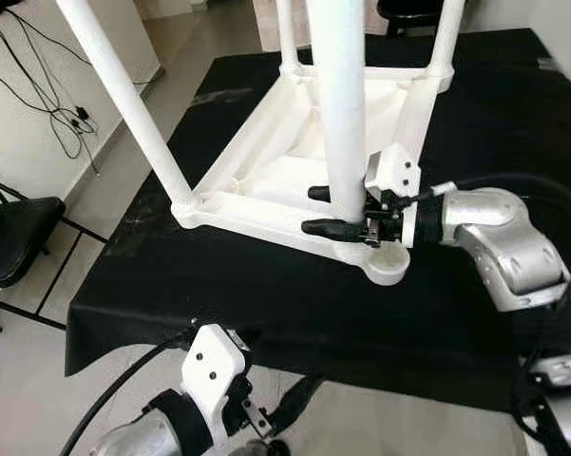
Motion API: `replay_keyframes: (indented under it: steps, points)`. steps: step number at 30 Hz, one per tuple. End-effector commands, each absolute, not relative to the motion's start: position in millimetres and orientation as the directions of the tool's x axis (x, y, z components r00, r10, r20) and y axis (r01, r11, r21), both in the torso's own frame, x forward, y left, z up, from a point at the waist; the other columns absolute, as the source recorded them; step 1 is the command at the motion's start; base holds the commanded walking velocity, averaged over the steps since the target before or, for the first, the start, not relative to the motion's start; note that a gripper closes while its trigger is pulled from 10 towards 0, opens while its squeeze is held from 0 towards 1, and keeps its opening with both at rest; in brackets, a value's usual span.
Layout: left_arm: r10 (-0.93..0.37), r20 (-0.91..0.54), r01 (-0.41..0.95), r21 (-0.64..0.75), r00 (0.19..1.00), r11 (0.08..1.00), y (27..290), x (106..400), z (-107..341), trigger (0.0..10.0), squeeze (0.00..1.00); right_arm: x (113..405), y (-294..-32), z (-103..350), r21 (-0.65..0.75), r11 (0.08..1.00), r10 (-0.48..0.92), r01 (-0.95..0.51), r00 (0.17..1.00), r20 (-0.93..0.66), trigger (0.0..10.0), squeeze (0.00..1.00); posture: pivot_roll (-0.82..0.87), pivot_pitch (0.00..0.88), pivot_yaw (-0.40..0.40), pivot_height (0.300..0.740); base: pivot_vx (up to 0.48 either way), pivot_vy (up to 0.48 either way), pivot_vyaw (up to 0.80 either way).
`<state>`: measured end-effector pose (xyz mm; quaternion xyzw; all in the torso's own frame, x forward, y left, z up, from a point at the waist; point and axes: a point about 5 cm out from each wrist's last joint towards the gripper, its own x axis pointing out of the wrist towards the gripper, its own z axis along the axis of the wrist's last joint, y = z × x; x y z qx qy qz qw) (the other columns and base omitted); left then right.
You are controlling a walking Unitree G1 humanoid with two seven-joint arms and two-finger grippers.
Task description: Building children table
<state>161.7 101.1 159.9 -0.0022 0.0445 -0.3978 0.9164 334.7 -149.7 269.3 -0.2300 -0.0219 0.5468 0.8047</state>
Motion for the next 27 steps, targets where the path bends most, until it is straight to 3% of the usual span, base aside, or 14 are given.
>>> replay_keyframes:
  steps: [1, 5, 11, 13, 16, 27]
  points:
    - [-0.740, -0.087, 0.739, -0.052, 0.667, 0.672, 102.4, 156.8, 160.7, 10.0, 0.00, 340.0, -152.8, 277.3, -0.385, 0.311, 0.893, -0.869, 0.406, -0.193, 10.0, 0.00, -0.05, 0.276, 0.138, 0.740, 0.000, 0.000, 0.00]
    - [-0.738, -0.076, 0.737, -0.050, 0.670, 0.674, 103.9, 154.1, 163.2, 10.0, 0.00, 342.5, -160.6, 288.1, -0.348, 0.330, 0.909, -0.878, 0.395, -0.136, 10.0, 0.00, -0.04, 0.302, 0.147, 0.740, 0.000, 0.000, 0.00]
    - [-0.737, -0.070, 0.737, -0.030, 0.673, 0.676, 104.7, 150.8, 165.8, 10.0, 0.00, 335.9, -169.9, 296.6, -0.320, 0.281, 0.942, -0.905, 0.324, -0.091, 10.0, 0.00, -0.04, 0.320, 0.158, 0.740, 0.000, 0.000, 0.00]
    - [-0.737, -0.069, 0.738, -0.020, 0.673, 0.675, 105.8, 148.4, 167.4, 10.0, 0.00, 328.0, -174.9, 297.2, -0.307, 0.207, 0.965, -0.929, 0.246, -0.094, 10.0, 0.00, -0.03, 0.334, 0.171, 0.740, 0.000, 0.000, 0.00]
    - [-0.736, -0.067, 0.738, -0.007, 0.673, 0.675, 107.4, 145.7, 169.6, 10.0, 0.00, 323.7, -177.0, 297.4, -0.295, 0.159, 0.976, -0.942, 0.194, -0.094, 10.0, 0.00, -0.02, 0.350, 0.184, 0.740, 0.000, 0.000, 0.00]
    - [-0.734, -0.066, 0.735, -0.008, 0.676, 0.678, 109.6, 139.8, 172.1, 10.0, 0.00, 328.9, -186.5, 298.8, -0.288, 0.175, 0.975, -0.941, 0.207, -0.083, 10.0, 0.00, 0.00, 0.370, 0.195, 0.740, 0.000, 0.000, 0.00]
